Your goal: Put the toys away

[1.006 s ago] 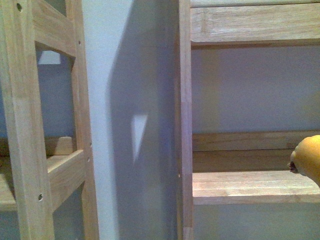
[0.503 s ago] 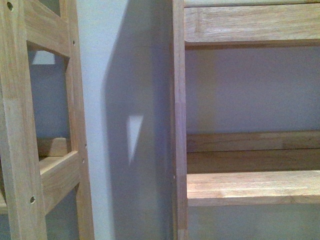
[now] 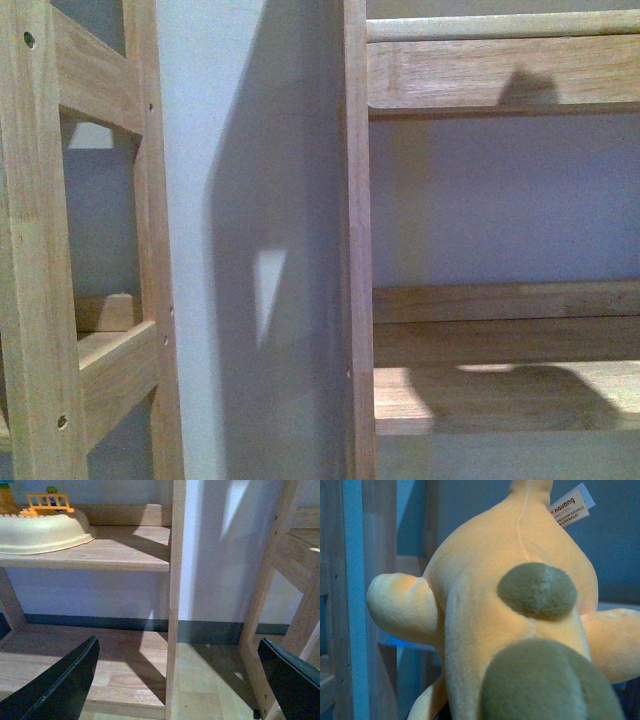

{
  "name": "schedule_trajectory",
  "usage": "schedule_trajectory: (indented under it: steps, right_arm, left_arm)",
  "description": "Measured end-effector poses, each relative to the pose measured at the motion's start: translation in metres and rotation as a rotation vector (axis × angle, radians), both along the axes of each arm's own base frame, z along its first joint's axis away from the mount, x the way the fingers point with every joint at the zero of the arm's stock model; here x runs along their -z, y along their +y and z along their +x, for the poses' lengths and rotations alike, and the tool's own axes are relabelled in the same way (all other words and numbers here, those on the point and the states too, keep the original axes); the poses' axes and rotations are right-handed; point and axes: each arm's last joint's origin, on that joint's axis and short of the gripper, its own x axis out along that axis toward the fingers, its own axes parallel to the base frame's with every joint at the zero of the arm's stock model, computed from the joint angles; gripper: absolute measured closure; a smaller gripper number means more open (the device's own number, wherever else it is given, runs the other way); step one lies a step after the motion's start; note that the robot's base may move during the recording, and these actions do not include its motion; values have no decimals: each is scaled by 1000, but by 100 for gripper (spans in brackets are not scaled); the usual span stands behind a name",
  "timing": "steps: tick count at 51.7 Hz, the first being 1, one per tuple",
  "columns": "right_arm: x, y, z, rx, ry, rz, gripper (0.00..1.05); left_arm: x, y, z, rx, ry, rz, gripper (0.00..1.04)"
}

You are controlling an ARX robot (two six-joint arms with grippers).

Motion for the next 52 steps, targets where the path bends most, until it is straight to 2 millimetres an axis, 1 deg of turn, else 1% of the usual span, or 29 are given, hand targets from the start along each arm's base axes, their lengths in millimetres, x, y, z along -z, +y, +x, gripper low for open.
schedule_trajectory:
  steps: [5, 9, 14, 20, 22, 25, 30, 31, 36, 46, 52]
  right_arm:
    - [-39, 6, 20, -10, -17, -12, 94]
    - [-60, 11, 34, -26, -18, -11, 94]
    - [-90, 24, 62, -48, -15, -8, 94]
    - [-110, 35, 87, -66, -8, -4, 94]
    - [-113, 37, 92, -69, -8, -3, 94]
    - [-121, 43, 105, -73, -7, -1, 94]
    - [-132, 50, 128, -68, -6, 4, 94]
    - [-133, 51, 130, -69, -6, 5, 94]
    - [-138, 57, 157, -75, 12, 16, 94]
    - [-128, 61, 209, -134, 145, 140, 94]
    - [-123, 62, 230, -173, 189, 264, 94]
  left_arm:
    - [0, 0, 0, 0, 0, 0, 6]
    - [0, 0, 0, 0, 0, 0, 6]
    - [0, 0, 0, 0, 0, 0, 6]
    - [0, 0, 0, 0, 0, 0, 6]
    - [0, 0, 0, 0, 0, 0, 6]
    - [0, 0, 0, 0, 0, 0, 6]
    - [0, 0, 0, 0, 0, 0, 6]
    - [0, 0, 0, 0, 0, 0, 6]
    - [0, 0, 0, 0, 0, 0, 6]
    - [0, 0, 0, 0, 0, 0, 6]
    - [0, 0, 0, 0, 0, 0, 6]
